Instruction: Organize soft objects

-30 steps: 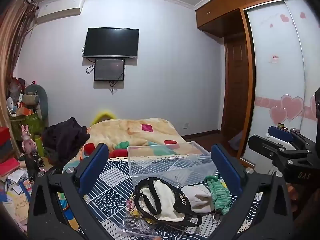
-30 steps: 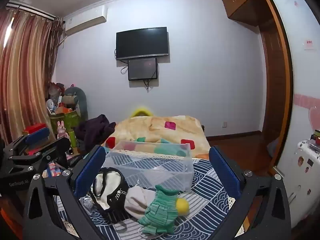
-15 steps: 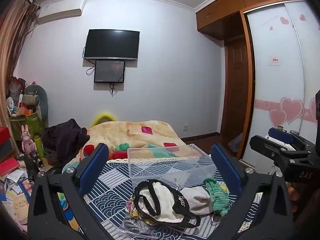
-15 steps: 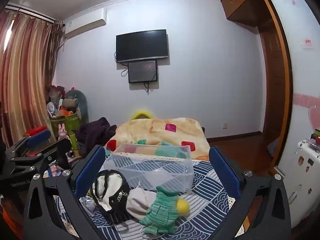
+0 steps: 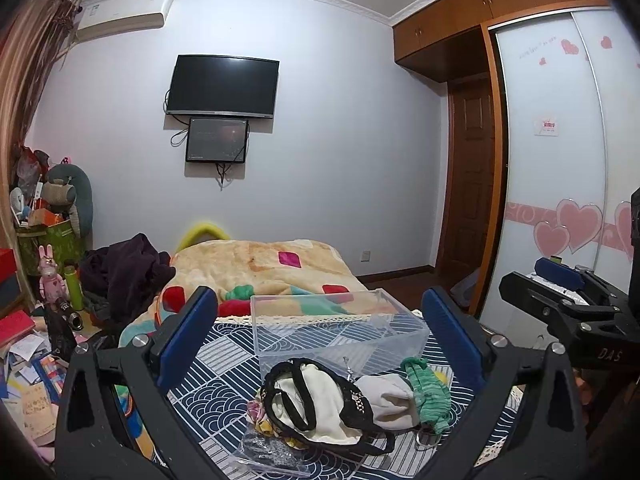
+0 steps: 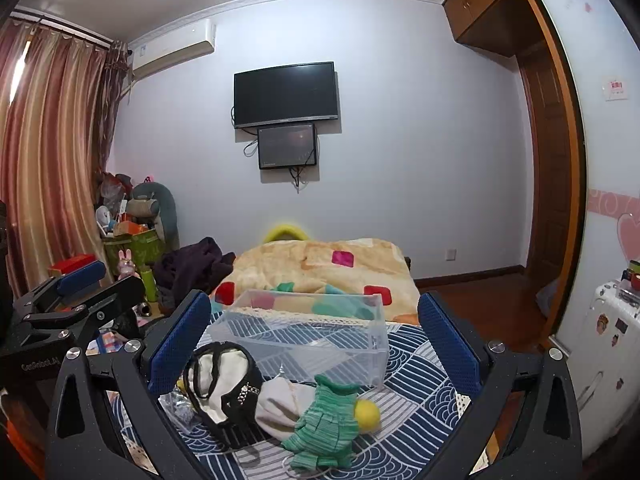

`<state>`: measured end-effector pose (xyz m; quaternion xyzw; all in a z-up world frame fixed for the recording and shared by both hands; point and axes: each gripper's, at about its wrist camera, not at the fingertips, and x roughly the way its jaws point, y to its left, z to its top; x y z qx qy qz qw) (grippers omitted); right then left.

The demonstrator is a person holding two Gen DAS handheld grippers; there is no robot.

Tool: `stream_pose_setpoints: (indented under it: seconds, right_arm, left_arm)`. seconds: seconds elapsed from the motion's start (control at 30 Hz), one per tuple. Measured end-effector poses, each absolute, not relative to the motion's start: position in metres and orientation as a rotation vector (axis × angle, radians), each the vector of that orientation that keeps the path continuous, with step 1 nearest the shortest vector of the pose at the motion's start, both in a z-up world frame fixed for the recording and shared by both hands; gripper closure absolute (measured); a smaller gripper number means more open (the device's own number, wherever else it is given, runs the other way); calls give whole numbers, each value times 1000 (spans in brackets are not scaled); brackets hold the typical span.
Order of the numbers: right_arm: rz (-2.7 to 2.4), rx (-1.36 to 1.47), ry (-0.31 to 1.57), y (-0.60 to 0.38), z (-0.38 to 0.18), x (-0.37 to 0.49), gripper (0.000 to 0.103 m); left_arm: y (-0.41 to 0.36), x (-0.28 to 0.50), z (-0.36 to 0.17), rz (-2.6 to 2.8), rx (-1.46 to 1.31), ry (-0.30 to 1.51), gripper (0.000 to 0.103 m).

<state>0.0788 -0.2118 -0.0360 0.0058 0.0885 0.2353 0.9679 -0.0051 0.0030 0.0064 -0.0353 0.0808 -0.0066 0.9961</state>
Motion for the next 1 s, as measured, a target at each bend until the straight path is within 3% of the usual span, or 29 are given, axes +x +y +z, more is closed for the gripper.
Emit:
stream_pose_setpoints:
  seconds: [1.0]
  right_arm:
    - [480, 14, 167, -211, -33, 77, 0]
  left_arm:
    - [0, -12, 10, -15, -65, 140, 0]
